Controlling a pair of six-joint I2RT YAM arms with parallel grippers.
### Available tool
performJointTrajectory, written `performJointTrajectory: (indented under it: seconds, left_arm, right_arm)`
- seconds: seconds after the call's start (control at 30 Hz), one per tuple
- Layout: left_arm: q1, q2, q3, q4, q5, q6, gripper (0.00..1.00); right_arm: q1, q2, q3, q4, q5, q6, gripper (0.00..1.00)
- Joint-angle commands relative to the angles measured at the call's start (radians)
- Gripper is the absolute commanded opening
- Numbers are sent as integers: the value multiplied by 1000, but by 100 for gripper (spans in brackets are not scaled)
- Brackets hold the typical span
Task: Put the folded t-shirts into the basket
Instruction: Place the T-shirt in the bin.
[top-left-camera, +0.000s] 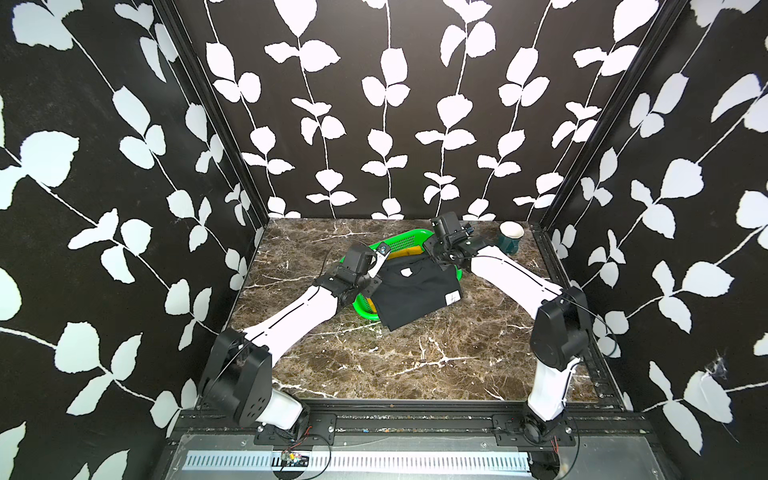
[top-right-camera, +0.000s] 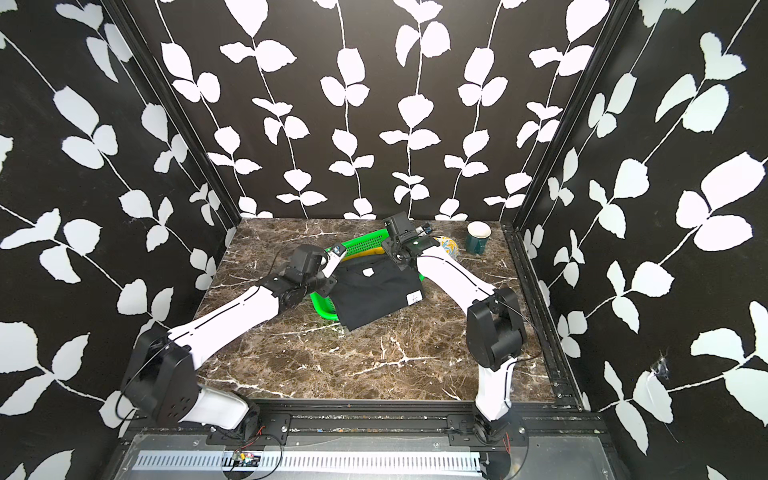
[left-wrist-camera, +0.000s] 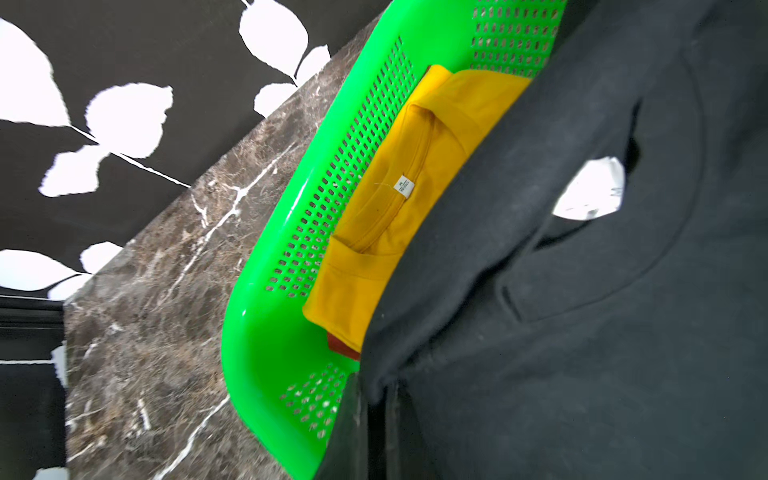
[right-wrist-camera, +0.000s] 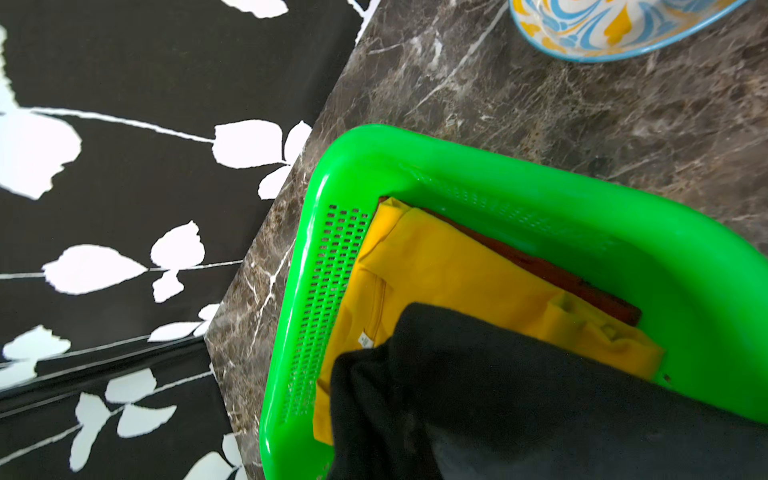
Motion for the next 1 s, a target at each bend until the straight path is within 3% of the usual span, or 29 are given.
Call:
performJointTrajectory:
  seconds: [0.0,0.17,0.4,0.73,0.97]
  left_arm:
    - [27,31,30,35,-1,12,0]
    - [57,84,49,37,20,31,0]
    - [103,160,112,11,34,31,0]
    - [111,218,132,10,45,54,0]
    - [141,282,210,10,79,59,0]
  right_arm:
    - [-13,67,21,63,-1,76,0]
    - [-10,103,-29,191,-29,209,0]
    - [-12,131,17,181,13,197,0]
    - [-22,248,171,144,-35,185,0]
    - [-36,259,152,162,-28,236,0]
